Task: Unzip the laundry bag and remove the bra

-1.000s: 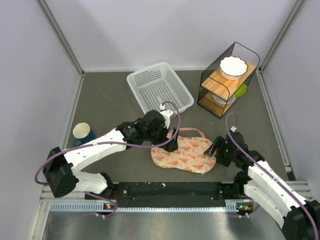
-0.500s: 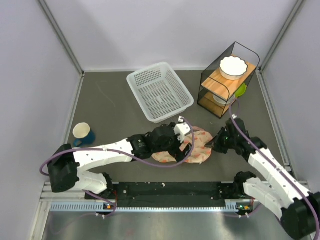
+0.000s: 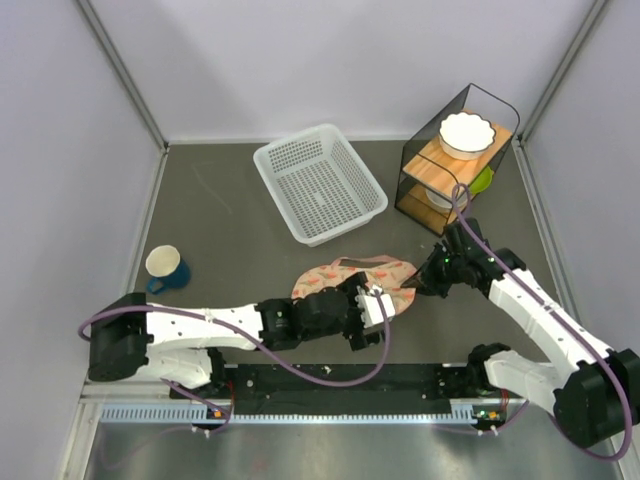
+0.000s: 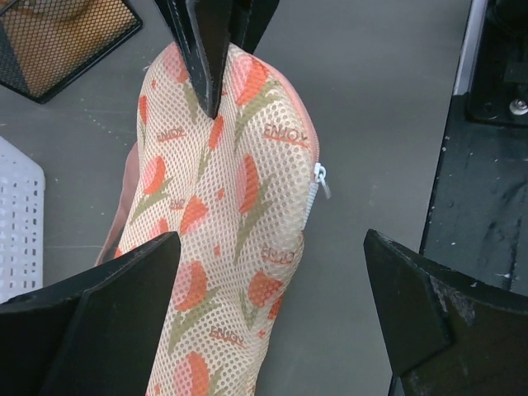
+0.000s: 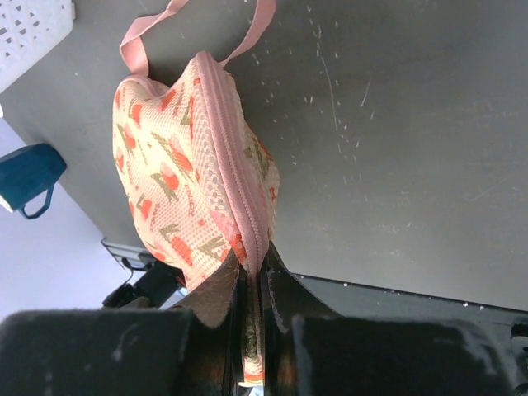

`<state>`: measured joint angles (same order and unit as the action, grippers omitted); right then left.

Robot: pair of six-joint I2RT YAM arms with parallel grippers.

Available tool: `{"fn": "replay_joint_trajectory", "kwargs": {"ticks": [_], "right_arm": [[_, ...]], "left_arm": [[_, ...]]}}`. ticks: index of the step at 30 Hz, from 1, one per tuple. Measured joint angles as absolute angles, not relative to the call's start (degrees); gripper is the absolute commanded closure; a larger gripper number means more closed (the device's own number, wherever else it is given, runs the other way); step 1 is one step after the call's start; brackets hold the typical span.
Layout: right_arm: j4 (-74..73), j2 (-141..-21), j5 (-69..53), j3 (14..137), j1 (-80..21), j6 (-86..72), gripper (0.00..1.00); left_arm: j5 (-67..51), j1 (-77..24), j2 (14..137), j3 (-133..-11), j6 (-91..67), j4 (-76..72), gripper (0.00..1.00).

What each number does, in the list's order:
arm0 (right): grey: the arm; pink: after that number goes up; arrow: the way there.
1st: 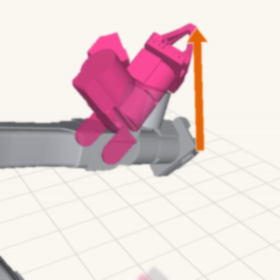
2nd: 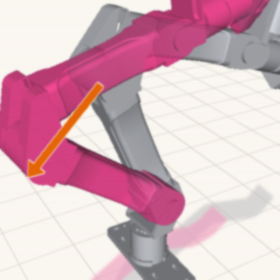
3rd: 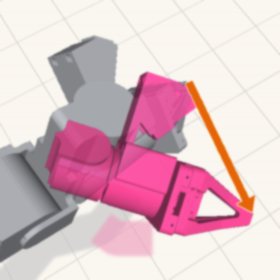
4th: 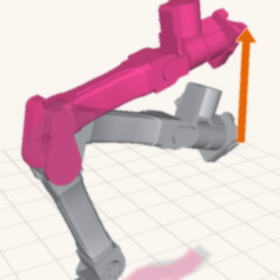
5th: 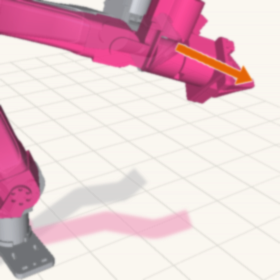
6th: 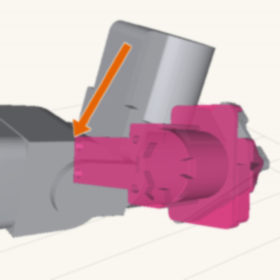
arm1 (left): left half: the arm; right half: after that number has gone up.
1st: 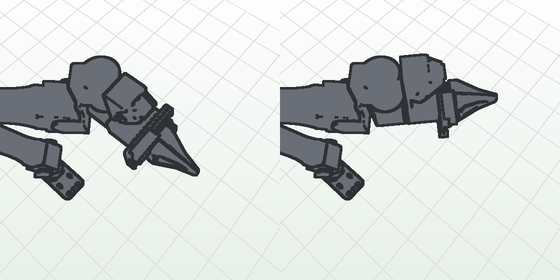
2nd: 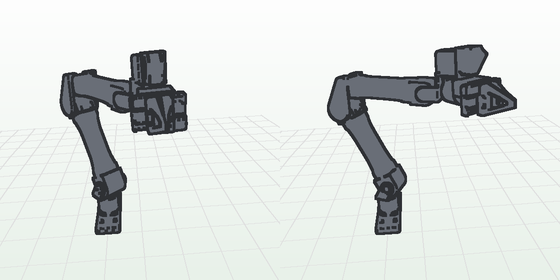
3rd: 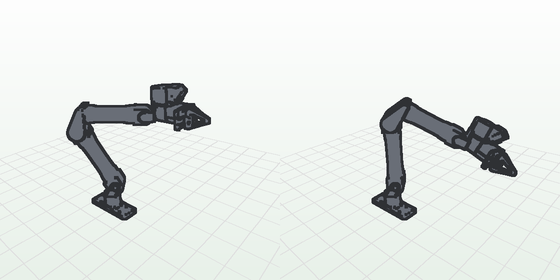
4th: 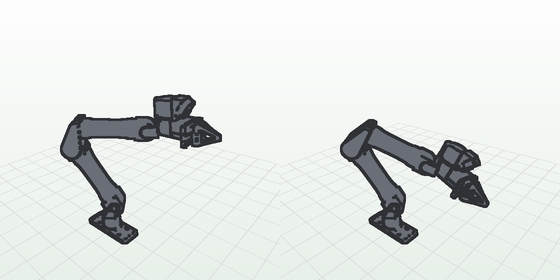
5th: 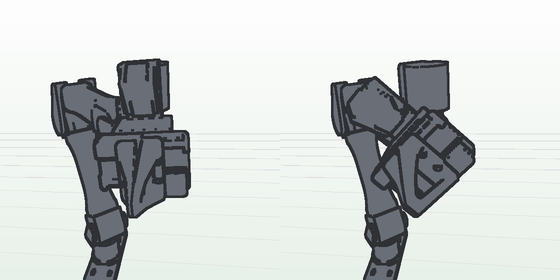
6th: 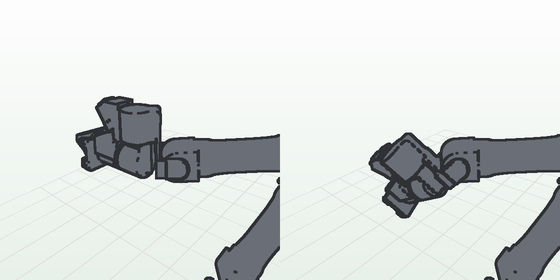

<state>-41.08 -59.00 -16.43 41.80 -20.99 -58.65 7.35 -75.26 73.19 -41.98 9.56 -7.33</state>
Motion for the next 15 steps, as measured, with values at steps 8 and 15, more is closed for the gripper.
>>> {"fn": "replay_joint_trajectory", "kwargs": {"ticks": [8,15], "right_arm": [[-41.63,-57.58,-17.58,42.13,-20.95,-59.75,1.00],[-41.41,-56.71,-17.63,42.11,-20.80,-60.34,0.94]], "left_arm": [[15.57,-77.69,77.52,-41.60,13.54,-10.98,0.23],[20.91,-77.76,79.35,-41.56,14.90,-12.82,1.00]]}}
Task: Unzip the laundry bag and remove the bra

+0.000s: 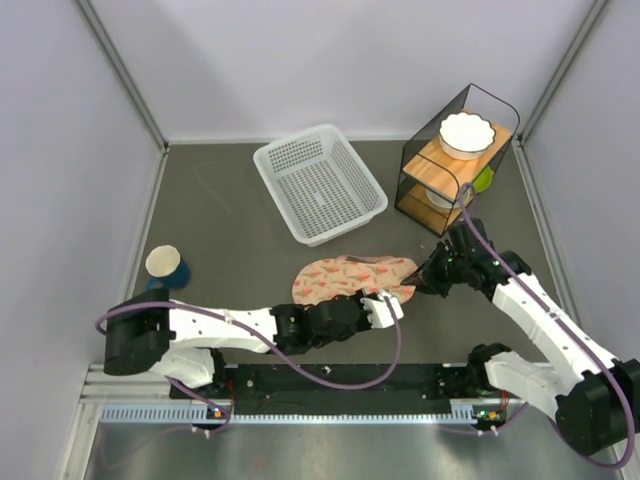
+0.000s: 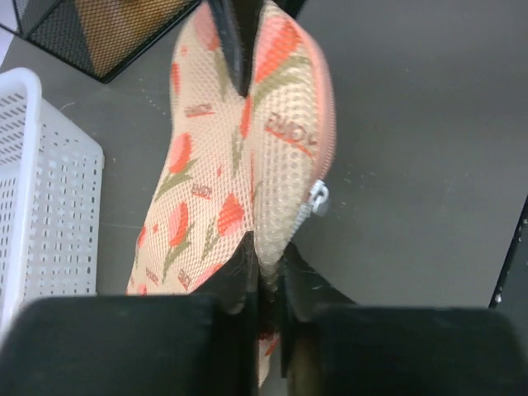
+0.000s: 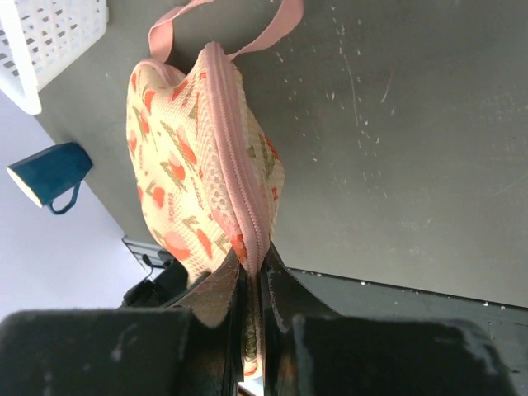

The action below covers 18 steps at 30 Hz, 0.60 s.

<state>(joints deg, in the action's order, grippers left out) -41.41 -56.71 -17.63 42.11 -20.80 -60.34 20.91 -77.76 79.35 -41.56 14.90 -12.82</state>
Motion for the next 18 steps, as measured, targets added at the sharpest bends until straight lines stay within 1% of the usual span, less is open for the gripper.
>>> {"fn": "replay_joint_trajectory", "kwargs": {"ticks": [1,3,4,5,7,9,10,12,13,15,16,18], "right_arm": [[-41.28,-56.40,-17.41,42.11,-20.78,-60.49,0.91],[-41.12,-55.72,-17.41,42.13,-20.78,-60.38,0.83],[-41.23,-55.35,-17.43,42.13,-20.78,-60.10,0.77],[-41.25,-54.94,-17.39,42.13,-20.82,-59.53,0.61],[-41.50,-54.04,-16.71,42.37,-20.84,-57.89,0.54],[-41.63,-52.93,-14.96,43.42,-20.82,-55.07,0.52],[-41.65,-52.18,-14.11,44.18,-20.82,-53.45,0.46],[-41.56,-50.37,-12.64,45.78,-20.82,-50.39,0.45],[-41.47,-48.97,-11.64,46.57,-20.82,-48.51,0.45],[-41.23,-45.50,-10.15,47.97,-20.82,-44.49,0.47],[-40.93,-43.79,-9.91,48.45,-20.82,-42.76,0.49],[-39.64,-40.36,-9.78,48.86,-20.82,-38.68,0.50]], "left_arm": [[20.36,-77.78,79.22,-41.56,14.90,-12.51,1.00],[18.33,-77.71,78.59,-41.69,14.44,-11.35,1.00],[17.15,-77.56,77.95,-42.00,13.76,-10.11,1.00],[16.21,-77.34,77.30,-42.46,13.10,-8.80,1.00],[14.87,-76.79,76.18,-44.18,11.75,-5.39,1.00],[13.78,-76.05,75.31,-46.26,10.37,-1.04,1.00],[12.84,-75.35,74.89,-47.57,9.30,1.61,1.00],[10.46,-73.03,74.50,-50.48,6.96,6.28,1.00],[6.79,-70.72,74.52,-52.60,4.97,9.41,1.00],[0.03,-65.45,75.31,-56.86,1.26,14.22,1.00],[-2.09,-63.29,75.85,-58.41,-0.21,15.31,1.00],[-7.22,-58.85,77.28,-61.06,-3.44,16.62,1.00]]}}
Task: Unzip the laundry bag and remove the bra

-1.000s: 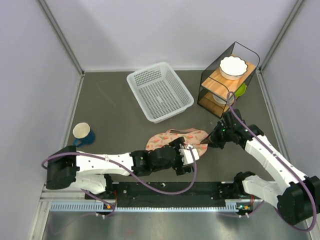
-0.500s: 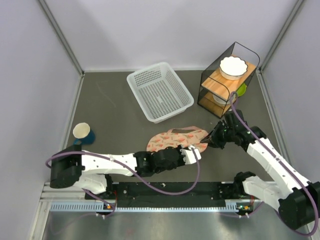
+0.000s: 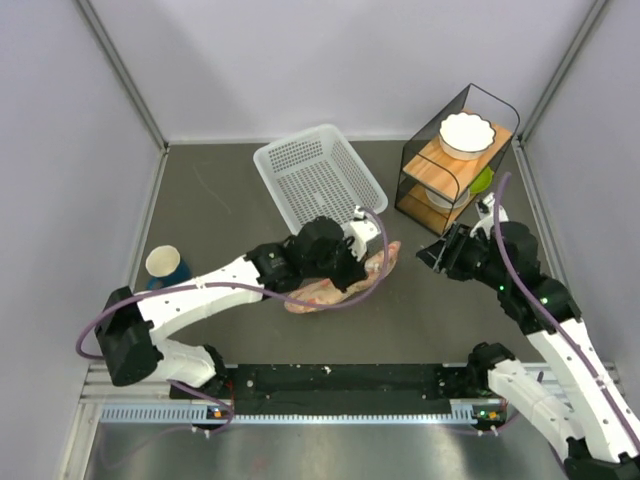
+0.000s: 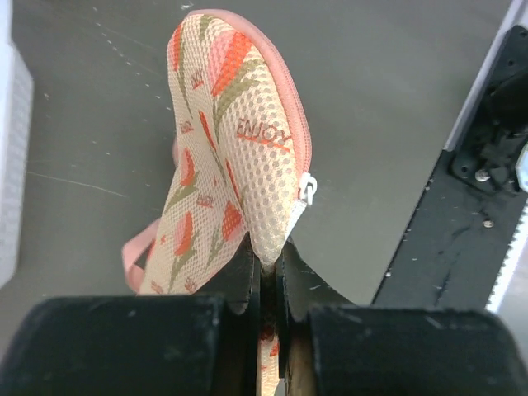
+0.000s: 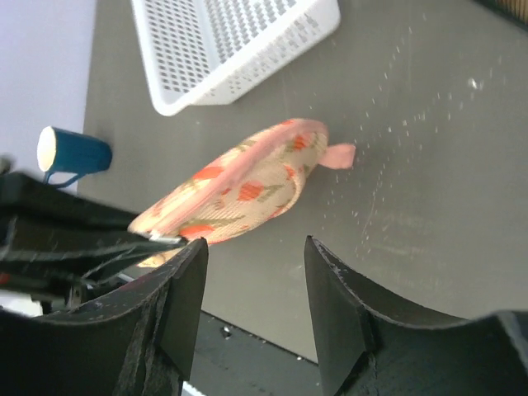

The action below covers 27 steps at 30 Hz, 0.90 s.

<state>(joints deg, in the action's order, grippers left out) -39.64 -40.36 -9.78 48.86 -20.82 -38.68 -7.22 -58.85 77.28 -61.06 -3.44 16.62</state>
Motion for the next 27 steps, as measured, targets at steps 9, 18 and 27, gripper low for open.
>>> {"fn": "replay_joint_trajectory", "kwargs": {"ticks": [9,18,27], "right_arm": [[-33.41,-33.85,-10.15,44.01,-28.99,-30.09,0.49],[-32.12,-43.64,2.24,43.94,-45.41,-30.92,0.50],[-29.71,-45.58,7.01,43.94,-49.17,-32.29,0.56]], "left_arm": [[-20.43,-54.50,82.02,-61.71,-12.34,18.46,1.00],[-24.73,-52.62,83.22,-61.71,-17.85,16.97,1.00],[-27.59,-52.36,84.93,-61.71,-20.01,15.00,1.00]]}}
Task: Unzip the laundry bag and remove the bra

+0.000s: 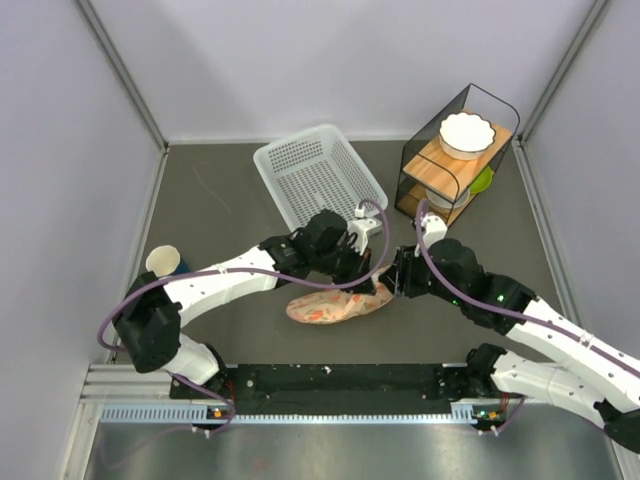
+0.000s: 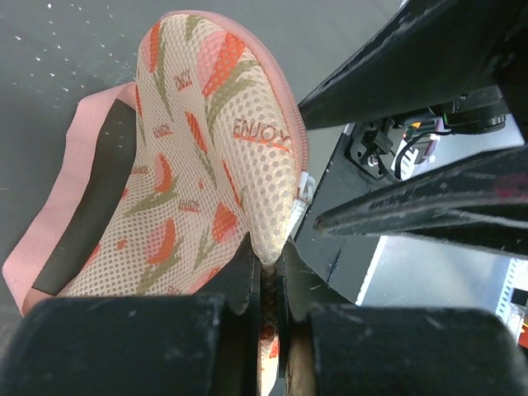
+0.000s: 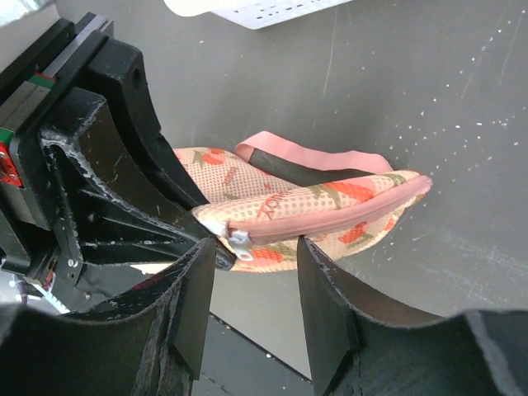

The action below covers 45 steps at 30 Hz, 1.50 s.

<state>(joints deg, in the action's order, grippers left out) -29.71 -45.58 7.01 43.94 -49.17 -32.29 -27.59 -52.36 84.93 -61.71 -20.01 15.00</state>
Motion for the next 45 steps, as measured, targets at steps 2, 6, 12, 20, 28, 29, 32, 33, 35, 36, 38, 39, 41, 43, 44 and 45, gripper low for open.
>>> {"fn": "replay_joint_trajectory", "kwargs": {"ticks": [2,6,12,20,28,29,32,33,35,36,38,39,41,43,44,45], "right_arm": [[-28.84,-46.11,7.90,43.94,-50.09,-32.71,0.58],[-28.36,-47.75,10.85,43.94,-53.21,-33.61,0.60],[-28.16,-49.25,15.16,43.94,-56.27,-34.76,0.73],[-29.23,-48.27,20.40,44.01,-56.90,-35.55,0.86],[-30.85,-46.76,22.83,44.05,-57.06,-35.59,0.96],[-30.89,-46.76,22.83,44.05,-57.14,-35.62,0.96],[-30.89,-46.74,22.65,44.05,-57.25,-35.57,1.00],[-30.89,-46.72,22.50,44.05,-57.25,-35.57,1.00],[-30.89,-46.44,22.17,44.05,-57.28,-35.55,1.00],[-30.92,-46.15,22.13,44.05,-57.28,-35.55,1.00],[-31.00,-45.36,22.17,44.05,-57.28,-35.55,1.00],[-31.07,-44.88,22.37,44.05,-57.28,-35.53,1.00],[-31.33,-44.01,22.96,44.05,-57.28,-35.51,1.00],[-31.70,-43.16,23.73,44.05,-57.01,-35.18,1.00],[-31.99,-42.85,23.97,44.05,-56.62,-35.03,1.00],[-32.40,-42.63,23.97,44.05,-55.99,-34.87,1.00]], "left_arm": [[-27.68,-52.36,84.93,-61.71,-20.25,14.87,1.00],[-27.70,-52.36,84.93,-61.71,-20.73,14.59,1.00],[-27.66,-51.96,84.93,-61.71,-21.02,14.98,1.00],[-27.88,-51.92,84.93,-61.71,-21.08,13.15,1.00],[-28.51,-51.92,84.93,-61.71,-21.10,12.51,1.00],[-28.56,-51.92,84.93,-61.71,-21.10,12.45,1.00],[-28.73,-51.92,84.93,-61.71,-21.12,12.45,1.00],[-28.73,-51.92,84.93,-61.71,-21.12,12.43,1.00],[-28.75,-51.92,84.93,-61.71,-21.10,12.40,1.00],[-28.88,-51.92,84.93,-61.71,-21.12,12.34,1.00],[-29.17,-51.94,84.93,-61.71,-21.12,11.99,1.00],[-29.23,-51.94,84.93,-61.71,-21.12,11.84,1.00],[-29.54,-51.94,84.93,-61.71,-21.12,11.62,1.00],[-29.95,-51.94,84.93,-61.71,-21.10,11.62,1.00],[-30.24,-51.94,84.93,-61.71,-21.10,11.62,1.00],[-30.48,-51.94,84.93,-61.71,-21.08,11.62,1.00]]}}
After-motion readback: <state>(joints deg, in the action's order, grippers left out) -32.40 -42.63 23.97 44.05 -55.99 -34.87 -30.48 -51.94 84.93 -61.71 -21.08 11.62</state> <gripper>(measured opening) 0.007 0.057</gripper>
